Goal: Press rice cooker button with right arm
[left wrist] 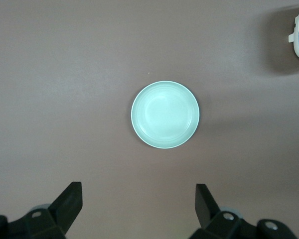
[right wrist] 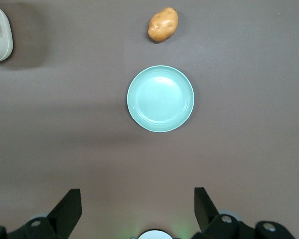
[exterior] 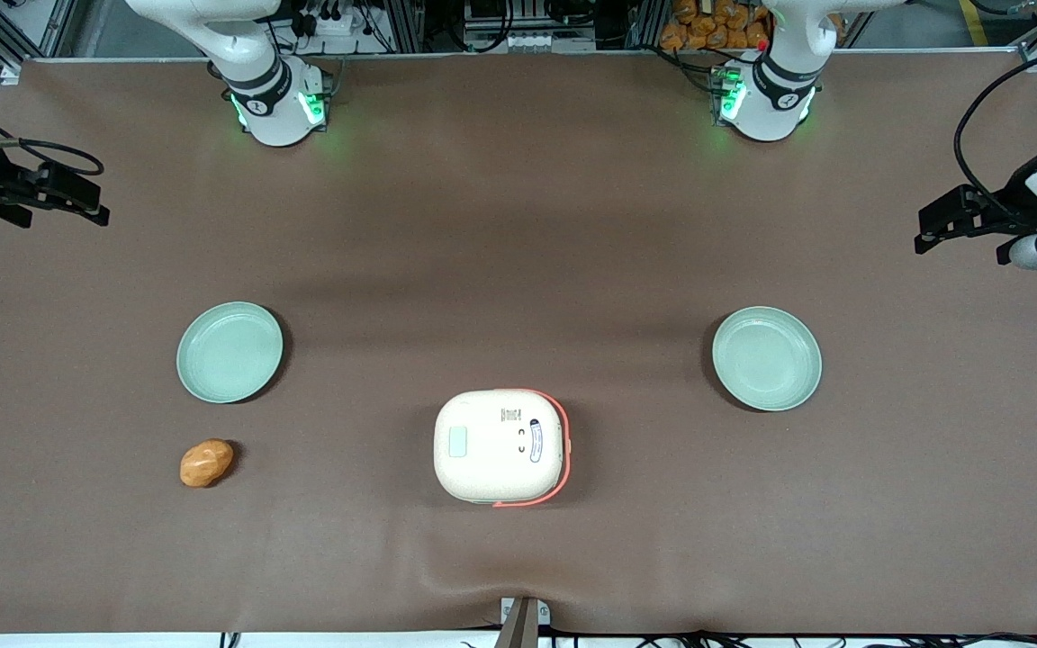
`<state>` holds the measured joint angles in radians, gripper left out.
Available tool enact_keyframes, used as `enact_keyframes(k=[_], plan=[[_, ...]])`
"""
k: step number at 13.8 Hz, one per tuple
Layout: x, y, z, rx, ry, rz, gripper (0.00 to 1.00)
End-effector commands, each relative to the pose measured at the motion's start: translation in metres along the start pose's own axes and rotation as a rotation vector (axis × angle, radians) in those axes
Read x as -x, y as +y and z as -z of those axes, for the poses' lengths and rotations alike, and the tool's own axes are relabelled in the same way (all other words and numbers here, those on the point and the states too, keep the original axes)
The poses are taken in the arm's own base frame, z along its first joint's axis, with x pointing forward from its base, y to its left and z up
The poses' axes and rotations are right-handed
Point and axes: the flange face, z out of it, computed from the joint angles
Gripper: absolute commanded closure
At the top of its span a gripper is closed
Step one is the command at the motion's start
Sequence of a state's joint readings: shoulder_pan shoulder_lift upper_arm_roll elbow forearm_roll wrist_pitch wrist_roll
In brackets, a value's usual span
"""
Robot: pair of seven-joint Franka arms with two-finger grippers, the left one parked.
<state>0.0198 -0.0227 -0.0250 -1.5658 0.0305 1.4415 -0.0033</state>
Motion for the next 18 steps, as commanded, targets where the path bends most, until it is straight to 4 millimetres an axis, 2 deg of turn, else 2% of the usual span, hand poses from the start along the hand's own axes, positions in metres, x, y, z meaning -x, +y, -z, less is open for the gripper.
enact_keyframes(k=[1,10,15,18], plan=[[-0.002,0.001,0.005,0.02,0.005,-0.014,0.0],[-0.002,-0.002,0.006,0.013,0.011,-0.001,0.0],[-0.005,-0.036,0.007,0.016,0.019,0.059,0.0],[-0.023,-0.068,0.006,0.015,0.095,0.107,0.0]])
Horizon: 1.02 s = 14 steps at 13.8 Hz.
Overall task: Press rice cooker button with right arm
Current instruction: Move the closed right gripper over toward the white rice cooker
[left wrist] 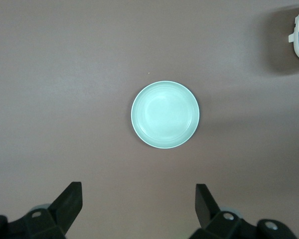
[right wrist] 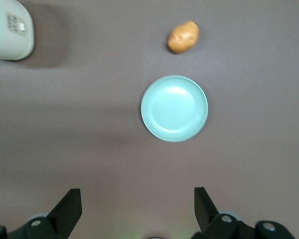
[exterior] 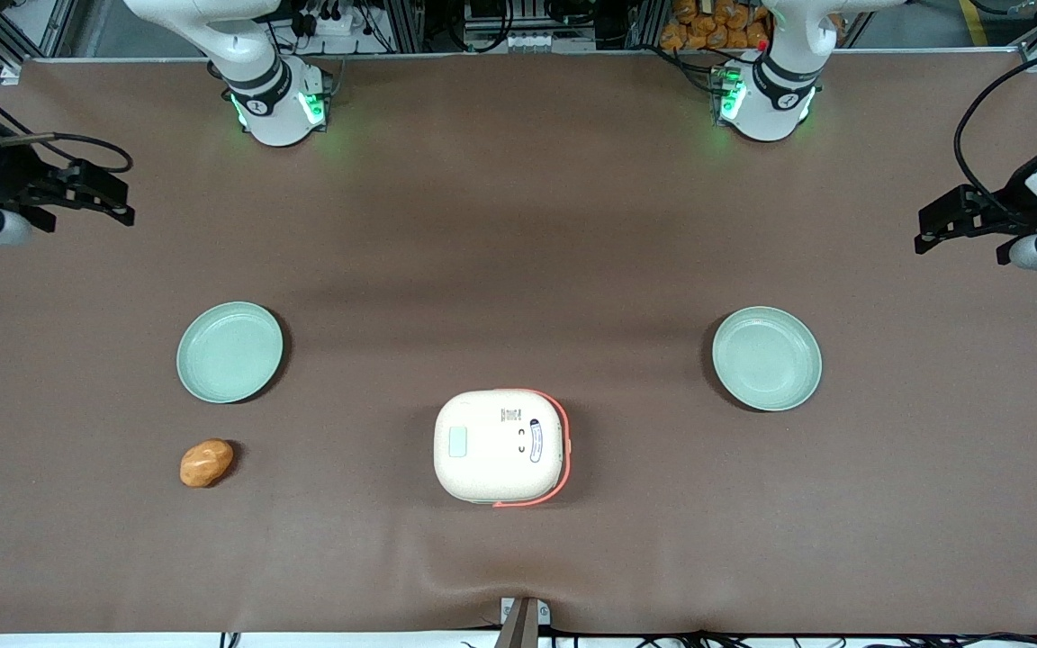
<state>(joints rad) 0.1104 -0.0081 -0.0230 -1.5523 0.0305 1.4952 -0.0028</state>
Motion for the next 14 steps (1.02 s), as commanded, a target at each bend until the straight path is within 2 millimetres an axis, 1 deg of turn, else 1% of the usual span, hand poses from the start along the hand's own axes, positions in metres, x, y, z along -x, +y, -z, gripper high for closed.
enact_keyframes(k=[1,4,6,8,11,13,14], plan=[[-0.025,-0.028,0.003,0.007,0.089,0.035,0.0],[-0.047,-0.06,-0.005,-0.001,0.187,0.079,0.0],[-0.061,-0.091,-0.021,-0.005,0.218,0.124,0.01],[-0.071,-0.126,-0.039,-0.014,0.22,0.103,0.32],[-0.085,-0.178,-0.06,-0.07,0.237,0.044,0.82],[-0.099,-0.202,-0.075,-0.147,0.269,0.043,1.0],[-0.106,-0.21,-0.083,-0.173,0.3,0.044,1.0]])
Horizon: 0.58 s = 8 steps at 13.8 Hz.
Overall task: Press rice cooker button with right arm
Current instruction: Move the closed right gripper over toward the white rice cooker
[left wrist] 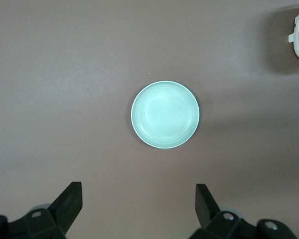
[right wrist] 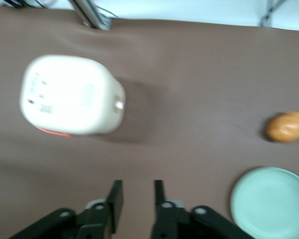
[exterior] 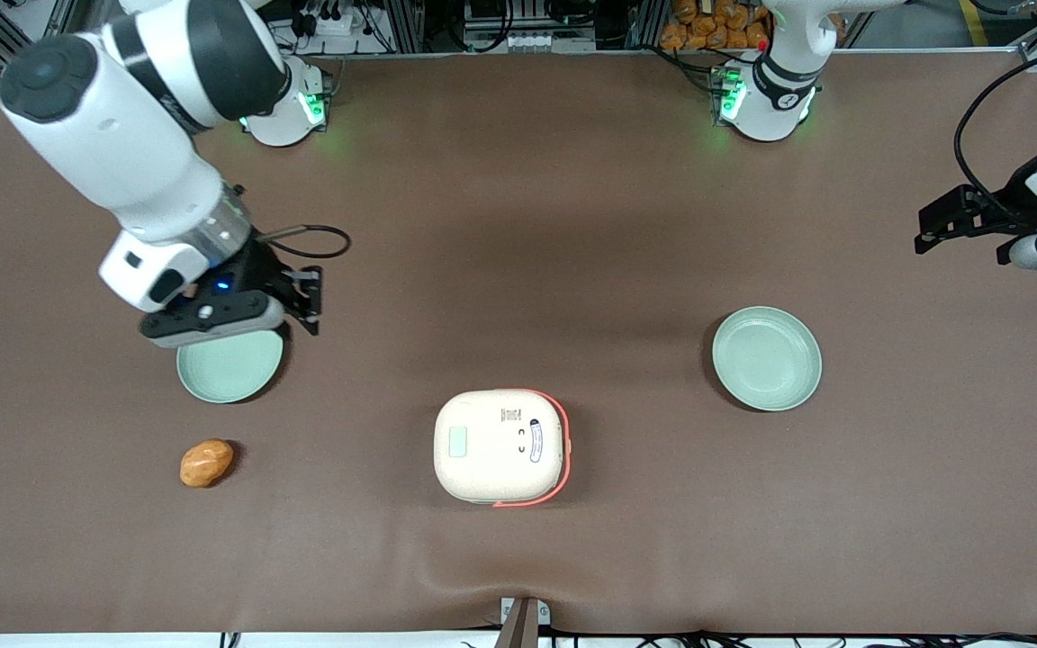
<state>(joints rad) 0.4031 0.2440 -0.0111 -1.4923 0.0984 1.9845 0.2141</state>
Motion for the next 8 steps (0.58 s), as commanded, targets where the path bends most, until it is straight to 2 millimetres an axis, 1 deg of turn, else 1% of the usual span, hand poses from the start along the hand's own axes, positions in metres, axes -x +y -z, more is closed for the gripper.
enact_keyframes(k=[1,2,4,7,8], plan=[[-0.019,-0.018,-0.023,-0.055,0.058,-0.014,1.0],[-0.02,-0.03,-0.039,-0.061,0.071,0.004,1.0],[-0.028,-0.046,-0.067,-0.075,0.123,0.025,1.0],[-0.039,-0.062,-0.11,-0.091,0.198,0.044,1.0],[-0.042,-0.064,-0.124,-0.093,0.214,0.045,1.0]])
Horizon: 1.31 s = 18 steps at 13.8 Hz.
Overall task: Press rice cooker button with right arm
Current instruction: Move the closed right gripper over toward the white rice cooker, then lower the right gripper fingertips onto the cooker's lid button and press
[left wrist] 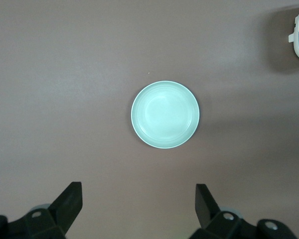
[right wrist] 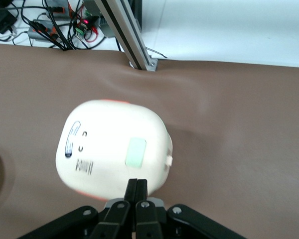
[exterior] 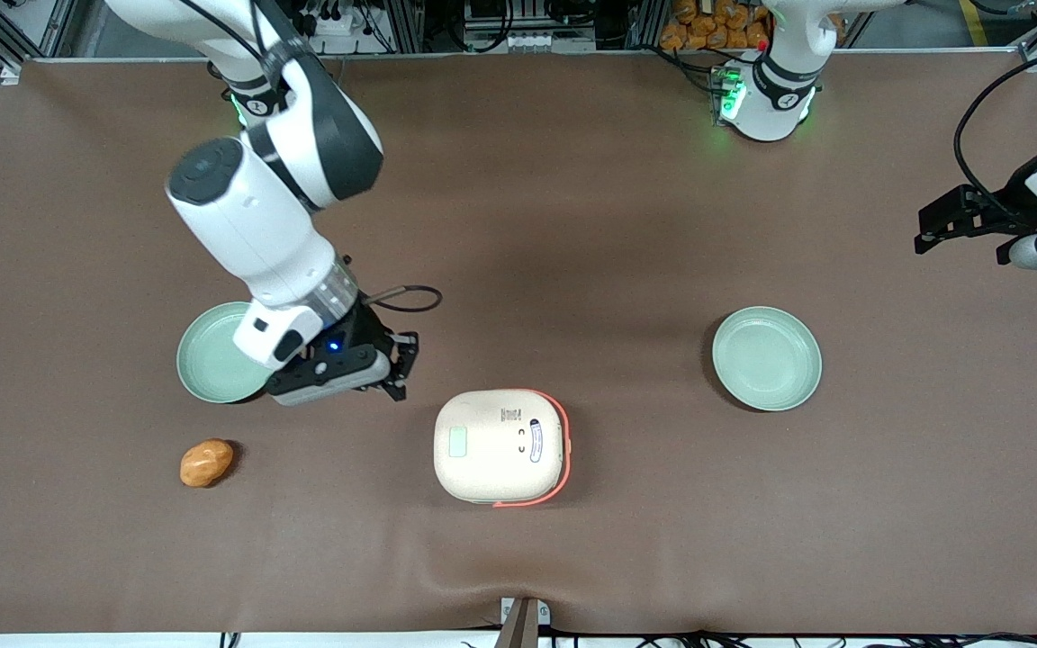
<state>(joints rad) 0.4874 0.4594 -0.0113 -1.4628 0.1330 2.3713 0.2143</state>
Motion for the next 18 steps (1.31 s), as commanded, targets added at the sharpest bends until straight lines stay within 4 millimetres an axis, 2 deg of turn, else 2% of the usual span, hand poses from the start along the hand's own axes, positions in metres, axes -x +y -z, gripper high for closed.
enact_keyframes(k=[1,4,7,12,18], plan=[[-0.012,-0.007,-0.032,-0.014,0.057,0.005,1.0],[-0.009,-0.014,-0.061,-0.022,0.093,0.017,1.0],[-0.006,-0.013,-0.083,-0.023,0.121,0.033,1.0],[0.003,-0.01,-0.108,-0.01,0.096,0.045,1.0],[0.016,-0.017,-0.127,-0.008,0.066,0.056,1.0]])
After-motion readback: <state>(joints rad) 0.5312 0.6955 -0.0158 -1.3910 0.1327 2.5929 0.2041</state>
